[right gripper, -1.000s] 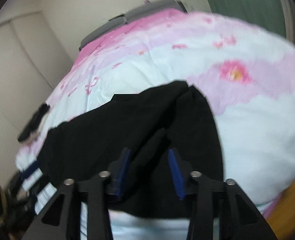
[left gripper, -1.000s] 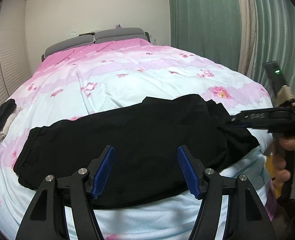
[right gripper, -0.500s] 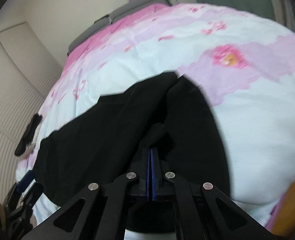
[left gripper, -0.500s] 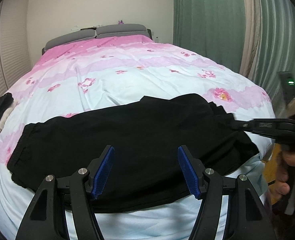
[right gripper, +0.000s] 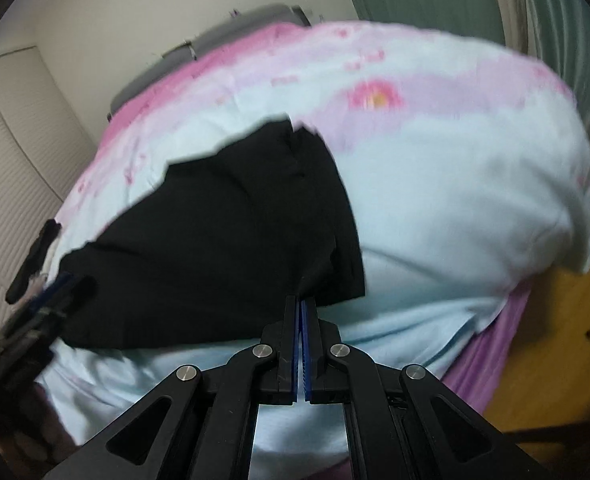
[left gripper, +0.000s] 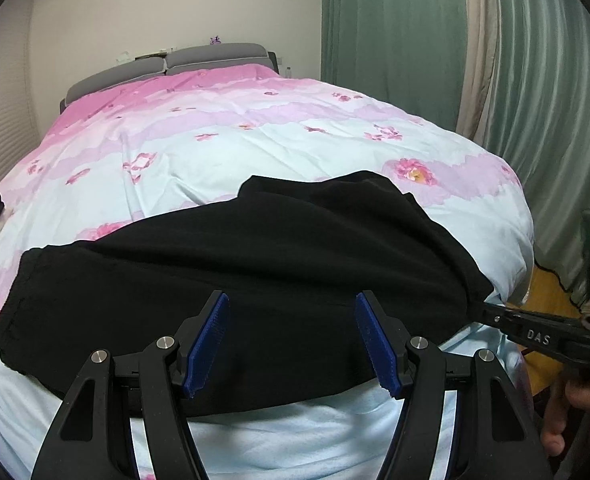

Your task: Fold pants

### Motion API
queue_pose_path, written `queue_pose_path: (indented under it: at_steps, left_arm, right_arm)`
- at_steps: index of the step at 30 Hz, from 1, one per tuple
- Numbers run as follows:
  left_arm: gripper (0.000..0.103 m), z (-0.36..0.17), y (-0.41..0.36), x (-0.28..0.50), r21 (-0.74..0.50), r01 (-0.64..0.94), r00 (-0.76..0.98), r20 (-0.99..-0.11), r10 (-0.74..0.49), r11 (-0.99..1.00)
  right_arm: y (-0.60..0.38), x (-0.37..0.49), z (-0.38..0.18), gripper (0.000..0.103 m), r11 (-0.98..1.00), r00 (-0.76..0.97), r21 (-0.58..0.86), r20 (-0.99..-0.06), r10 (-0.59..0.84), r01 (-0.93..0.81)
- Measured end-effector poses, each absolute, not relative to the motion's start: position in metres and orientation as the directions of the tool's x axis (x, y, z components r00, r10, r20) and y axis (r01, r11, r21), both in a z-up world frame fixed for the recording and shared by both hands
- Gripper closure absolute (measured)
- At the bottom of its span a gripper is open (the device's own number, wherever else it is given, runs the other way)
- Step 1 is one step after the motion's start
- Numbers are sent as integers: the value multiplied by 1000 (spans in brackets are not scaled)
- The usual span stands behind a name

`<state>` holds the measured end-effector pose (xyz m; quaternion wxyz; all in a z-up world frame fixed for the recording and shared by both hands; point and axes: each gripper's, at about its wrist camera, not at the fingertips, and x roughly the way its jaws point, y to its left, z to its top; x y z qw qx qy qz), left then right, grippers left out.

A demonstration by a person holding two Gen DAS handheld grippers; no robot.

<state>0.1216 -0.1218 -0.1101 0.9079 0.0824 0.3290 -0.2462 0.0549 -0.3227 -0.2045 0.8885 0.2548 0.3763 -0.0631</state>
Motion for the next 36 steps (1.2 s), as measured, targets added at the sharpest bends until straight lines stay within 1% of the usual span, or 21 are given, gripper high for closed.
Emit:
queue_pose_path:
  at_steps: [2, 4, 5, 6, 7, 8, 9, 10, 12, 14, 18, 21, 23, 26, 29, 30, 31, 32, 33, 36]
  left_arm:
    - [38, -110, -120, 122, -13, 496, 664, -638, -389, 868]
    - [38, -110, -117, 123, -21, 489, 664, -639, -388, 872]
    - [38, -109, -117, 124, -26, 488, 663, -639, -389, 873]
    - [38, -109, -117, 124, -29, 487, 662, -640, -391, 873]
    - [38, -109, -118, 125, -29, 488, 662, -639, -392, 872]
    - [38, -109, -119, 125, -29, 490, 662, -638, -393, 872]
    - [38, -108, -121, 125, -27, 492, 662, -638, -394, 870]
    - [38, -108, -123, 127, -26, 495, 661, -638, -395, 869]
    - [38, -106, -128, 129, -20, 498, 662, -637, -395, 867]
    - [38, -102, -135, 132, -13, 494, 670, -631, -390, 869]
    - [38, -98, -151, 144, 4, 478, 686, -626, -370, 878]
    - [38, -95, -163, 159, 7, 460, 696, -624, -356, 888]
    - [38, -93, -168, 170, -14, 443, 695, -626, -353, 897]
    - [38, -93, -174, 187, -42, 421, 693, -629, -351, 906]
    - [38, -94, -179, 197, -43, 406, 700, -628, -341, 913]
    - [38, -95, -180, 200, -43, 401, 701, -628, -337, 915]
    - [38, -96, -180, 203, -44, 396, 701, -631, -333, 917]
    - [38, -97, -181, 206, -48, 391, 698, -635, -331, 919]
    - [38, -99, -182, 209, -52, 388, 696, -638, -329, 920]
    - [38, -101, -184, 214, -52, 385, 695, -641, -327, 921]
  right_arm:
    - [-330, 59, -215, 100, 838, 703, 448, -702, 115, 311]
    - [-333, 58, -213, 98, 831, 709, 460, -695, 119, 312]
    - [-334, 56, -207, 91, 843, 711, 434, -698, 90, 319]
    - [-334, 52, -200, 79, 851, 718, 407, -694, 54, 331]
    - [-334, 48, -195, 71, 856, 728, 393, -685, 28, 336]
    - [-335, 42, -184, 60, 863, 750, 376, -661, -6, 338]
    - [-336, 37, -175, 55, 870, 769, 363, -638, -27, 332]
    - [-338, 36, -165, 55, 880, 788, 351, -614, -42, 321]
    - [-346, 52, -145, 55, 906, 810, 332, -586, -22, 264]
    - [-356, 77, -133, 55, 917, 820, 350, -571, 47, 191]
    - [-377, 148, -129, 55, 924, 784, 375, -596, 174, 79]
    - [-391, 194, -140, 55, 908, 741, 416, -621, 255, 36]
    - [-396, 226, -151, 56, 899, 694, 439, -649, 312, 7]
    - [-406, 259, -170, 56, 879, 633, 476, -685, 360, 15]
    - [-410, 275, -191, 56, 837, 577, 547, -690, 437, 21]
    - [-410, 281, -197, 59, 821, 558, 571, -687, 465, 18]
    - [-410, 282, -200, 66, 812, 554, 584, -679, 481, 12]
    - [-408, 285, -204, 94, 791, 547, 611, -659, 516, -10]
    - [-407, 285, -205, 100, 785, 546, 619, -650, 529, -22]
    - [-406, 282, -198, 100, 813, 595, 581, -642, 484, -34]
